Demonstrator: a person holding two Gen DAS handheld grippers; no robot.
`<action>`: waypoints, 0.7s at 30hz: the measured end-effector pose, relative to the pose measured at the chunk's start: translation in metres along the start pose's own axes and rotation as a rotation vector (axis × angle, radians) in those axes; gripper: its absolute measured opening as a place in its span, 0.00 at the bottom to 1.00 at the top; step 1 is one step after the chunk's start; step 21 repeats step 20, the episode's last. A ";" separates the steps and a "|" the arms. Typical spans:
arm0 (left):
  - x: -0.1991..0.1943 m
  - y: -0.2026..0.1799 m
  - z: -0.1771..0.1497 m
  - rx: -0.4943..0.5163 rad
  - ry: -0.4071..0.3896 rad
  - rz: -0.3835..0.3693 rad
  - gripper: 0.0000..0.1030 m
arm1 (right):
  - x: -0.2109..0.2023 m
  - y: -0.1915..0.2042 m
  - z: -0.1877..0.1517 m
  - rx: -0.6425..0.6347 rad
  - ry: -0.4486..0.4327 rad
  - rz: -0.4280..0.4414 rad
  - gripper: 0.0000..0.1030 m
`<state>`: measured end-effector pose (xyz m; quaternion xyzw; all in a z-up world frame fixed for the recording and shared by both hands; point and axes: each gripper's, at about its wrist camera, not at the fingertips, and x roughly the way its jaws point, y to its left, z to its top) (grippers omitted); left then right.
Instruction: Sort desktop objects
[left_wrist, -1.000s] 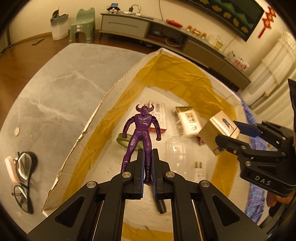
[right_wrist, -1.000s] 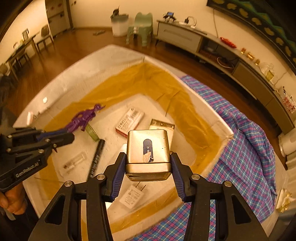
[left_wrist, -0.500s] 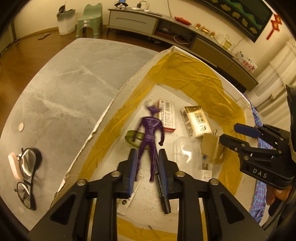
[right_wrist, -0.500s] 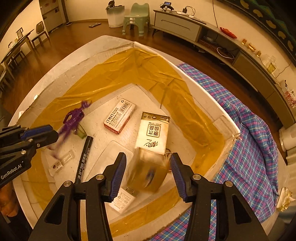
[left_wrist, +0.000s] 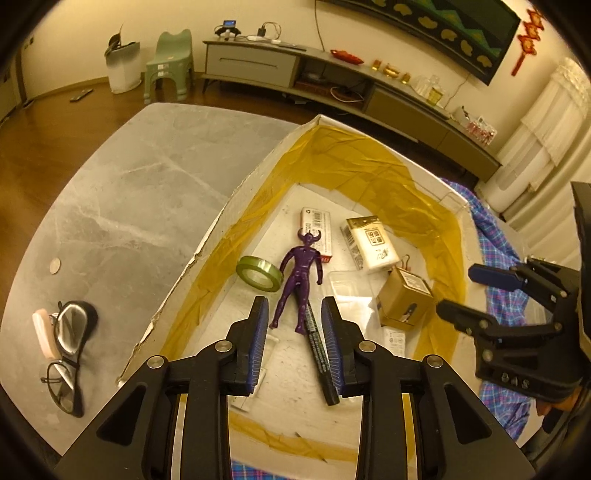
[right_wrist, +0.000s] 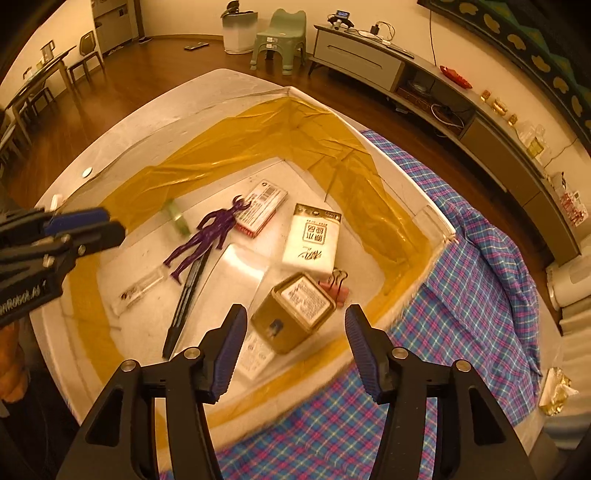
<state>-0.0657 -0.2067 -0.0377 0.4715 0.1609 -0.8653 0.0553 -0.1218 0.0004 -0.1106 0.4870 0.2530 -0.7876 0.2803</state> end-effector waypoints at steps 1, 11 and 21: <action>-0.003 0.001 -0.001 -0.004 -0.001 -0.001 0.31 | -0.004 0.003 -0.003 -0.007 -0.004 -0.003 0.58; -0.035 -0.005 -0.013 0.015 -0.092 -0.071 0.49 | -0.043 0.043 -0.036 -0.116 -0.019 -0.050 0.61; -0.065 -0.017 -0.025 0.032 -0.235 -0.089 0.59 | -0.066 0.073 -0.061 -0.164 -0.023 -0.064 0.61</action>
